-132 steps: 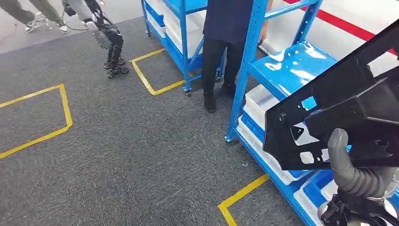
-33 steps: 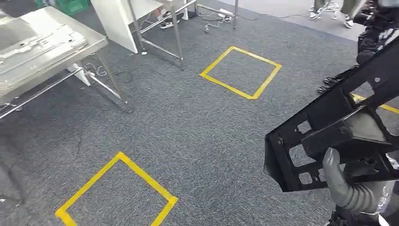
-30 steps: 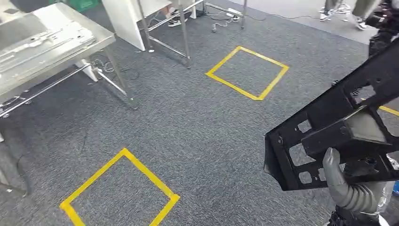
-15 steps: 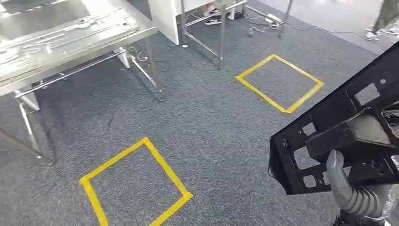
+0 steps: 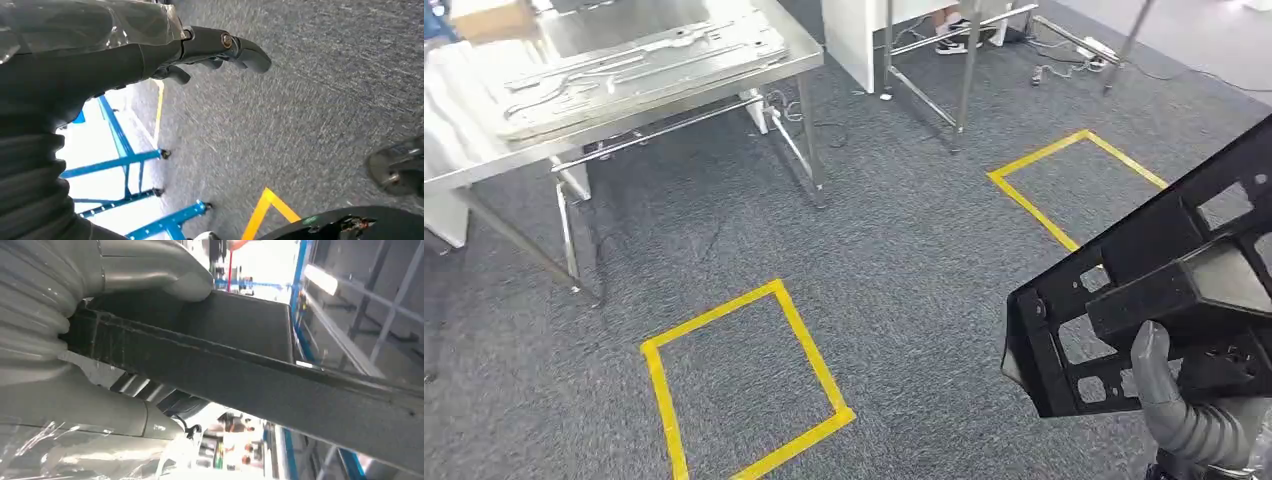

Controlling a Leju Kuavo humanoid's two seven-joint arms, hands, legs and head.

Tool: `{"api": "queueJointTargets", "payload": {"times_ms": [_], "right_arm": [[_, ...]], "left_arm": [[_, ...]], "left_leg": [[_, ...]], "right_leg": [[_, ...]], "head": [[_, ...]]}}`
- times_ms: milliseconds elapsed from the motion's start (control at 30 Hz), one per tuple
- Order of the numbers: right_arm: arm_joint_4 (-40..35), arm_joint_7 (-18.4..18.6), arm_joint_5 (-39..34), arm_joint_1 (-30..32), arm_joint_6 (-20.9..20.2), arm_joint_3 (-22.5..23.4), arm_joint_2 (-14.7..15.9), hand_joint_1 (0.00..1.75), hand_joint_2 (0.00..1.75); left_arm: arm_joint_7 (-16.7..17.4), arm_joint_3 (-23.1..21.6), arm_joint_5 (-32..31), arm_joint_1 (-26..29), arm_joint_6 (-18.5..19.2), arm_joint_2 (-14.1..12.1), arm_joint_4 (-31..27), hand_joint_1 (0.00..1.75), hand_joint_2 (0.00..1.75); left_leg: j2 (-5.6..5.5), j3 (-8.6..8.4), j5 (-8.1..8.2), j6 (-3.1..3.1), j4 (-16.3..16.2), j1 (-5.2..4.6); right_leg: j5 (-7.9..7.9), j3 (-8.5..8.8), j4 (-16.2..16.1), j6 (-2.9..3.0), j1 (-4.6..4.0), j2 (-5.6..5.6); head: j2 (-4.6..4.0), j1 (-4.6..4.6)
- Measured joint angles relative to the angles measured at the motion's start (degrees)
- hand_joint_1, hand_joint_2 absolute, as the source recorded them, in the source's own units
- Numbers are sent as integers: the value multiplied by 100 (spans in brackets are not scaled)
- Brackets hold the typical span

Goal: Take the parts from the cabinet and place them on the table.

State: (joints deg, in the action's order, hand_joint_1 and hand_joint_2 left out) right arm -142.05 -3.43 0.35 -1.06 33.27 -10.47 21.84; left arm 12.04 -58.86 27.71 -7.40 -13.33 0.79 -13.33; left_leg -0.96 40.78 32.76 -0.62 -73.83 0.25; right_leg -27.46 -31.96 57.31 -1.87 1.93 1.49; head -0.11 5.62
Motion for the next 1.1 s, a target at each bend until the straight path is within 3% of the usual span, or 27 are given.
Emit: {"api": "queueJointTargets", "payload": {"times_ms": [33,100,133,167,200,267,333,367,400,433,467,533,600,633,667,700,733,833,867,900,933,1000,1033,1067,1100], "right_arm": [[0,0,-24,9,0,13,-2,175,175],[0,0,-37,4,22,22,-2,175,175],[0,0,-42,0,37,31,-2,175,175],[-2,0,-48,2,59,44,-2,175,175],[-2,0,-59,1,83,57,-2,175,175],[-2,37,-103,7,140,123,13,175,175],[-2,63,-113,-3,157,157,22,175,175],[-2,83,-136,8,177,188,39,175,175],[-2,105,-149,1,181,214,44,175,175],[-4,107,-149,5,192,252,55,175,175],[-4,140,-164,9,192,287,74,175,175],[-4,184,-212,-4,186,302,81,175,175],[-2,201,-258,-59,170,302,81,175,175],[-2,227,-280,-122,155,302,83,175,175],[-2,236,-300,-173,153,302,83,175,175],[11,245,-326,-207,146,302,83,175,175],[11,267,-343,-273,118,297,90,175,175],[53,293,-396,-480,70,269,87,175,175],[70,302,-404,-557,55,260,90,175,175],[85,308,-415,-600,52,258,92,175,175],[103,308,-415,-634,50,245,83,175,175],[129,308,-415,-683,50,214,85,175,175],[144,308,-413,-698,52,203,83,175,175],[164,308,-413,-710,52,188,83,175,175],[181,308,-411,-732,52,164,83,175,175]], "left_arm": [[4,-15,0,-3,0,0,0,0,175],[7,-26,4,5,0,0,0,0,175],[11,-31,4,9,0,0,0,0,175],[15,-31,7,11,0,0,0,0,175],[15,-31,7,2,0,-7,0,0,175],[15,-35,7,-2,0,13,0,0,175],[13,-35,3,19,0,13,0,0,175],[13,-35,-7,37,0,24,0,0,175],[22,-37,-7,31,2,24,2,0,175],[20,-39,-9,22,4,26,2,0,175],[20,-42,-9,14,4,57,0,0,175],[11,-44,9,15,-2,77,0,0,175],[-4,-42,42,15,-22,74,2,0,175],[-11,-42,55,16,-33,74,2,0,175],[-20,-42,66,11,-37,74,2,0,175],[-22,-42,101,1,-53,52,7,0,175],[-22,-42,124,-16,-61,52,7,0,175],[-85,-37,210,16,-85,29,7,0,175],[-123,-28,247,27,-101,-7,9,0,175],[-136,-29,251,23,-101,-4,9,0,175],[-149,-26,271,18,-101,-4,9,0,175],[-157,-22,297,10,-101,-4,9,0,175],[-162,-18,304,12,-101,-4,9,0,175],[-173,-15,319,17,-101,-4,9,0,175],[-188,-11,334,19,-94,-4,9,0,175]], "left_leg": [[3,47,-38,-23,-81,-7],[21,-225,-322,-101,447,-46],[130,-586,-618,-189,1128,-104],[366,-869,-794,-287,1656,-168],[630,-915,-696,-365,1782,-240],[527,-913,-760,-296,1861,-243],[385,-929,-784,-293,1913,-234],[335,-1015,-831,-294,1959,-164],[269,-1017,-829,-320,1964,-148],[220,-1018,-839,-345,1961,-136],[135,-1016,-839,-346,1962,-128],[-35,-1020,-839,-344,1959,-116],[-191,-1034,-837,-328,1951,-80],[-311,-1056,-818,-284,1933,-42],[-399,-1049,-790,-232,1889,-20],[-462,-1010,-766,-186,1847,-34],[-552,-952,-762,-151,1798,-30],[-734,-891,-822,-100,1849,-5],[-627,-884,-790,-83,1801,-3],[-361,-803,-701,-57,1649,-32],[-106,-558,-461,-5,1156,-25],[17,-81,-112,18,244,-22],[26,77,-42,7,-40,-22],[30,112,-122,-29,-62,-32],[33,-13,-298,-81,221,-61]], "right_leg": [[-9,8,0,12,-20,88],[-22,35,0,23,-52,198],[-38,69,-2,29,-80,276],[-48,95,-14,34,-84,331],[-53,111,-30,26,-100,377],[-70,99,-38,-3,-99,469],[-88,158,-55,-48,-119,598],[-153,152,26,-78,-70,365],[-284,75,207,-84,-93,110],[-561,-153,694,-88,-70,-57],[-797,-427,1234,-98,-79,-116],[-900,-757,1813,-128,-68,-121],[-595,-629,1460,-151,-52,-123],[-210,-323,793,-203,-9,-192],[39,-83,280,-272,57,-385],[-5,8,69,-317,115,-696],[14,-9,46,-197,91,-628],[23,-16,45,-84,58,-397],[27,8,31,-54,63,-296],[23,24,20,-27,57,-249],[13,30,19,-10,45,-166],[-1,29,20,6,15,-18],[-8,28,20,16,2,44],[-14,36,19,22,-27,138],[-21,46,17,28,-54,199]], "head": [[0,0],[0,0],[2,0],[0,0],[0,-2],[0,-4],[0,-2],[2,-4],[0,-11],[2,-15],[2,-13],[2,-15],[2,-15],[2,-15],[0,-18],[0,-22],[2,-24],[0,-22],[2,-22],[0,-20],[2,-22],[0,-22],[2,-22],[0,-22],[2,-22]]}}
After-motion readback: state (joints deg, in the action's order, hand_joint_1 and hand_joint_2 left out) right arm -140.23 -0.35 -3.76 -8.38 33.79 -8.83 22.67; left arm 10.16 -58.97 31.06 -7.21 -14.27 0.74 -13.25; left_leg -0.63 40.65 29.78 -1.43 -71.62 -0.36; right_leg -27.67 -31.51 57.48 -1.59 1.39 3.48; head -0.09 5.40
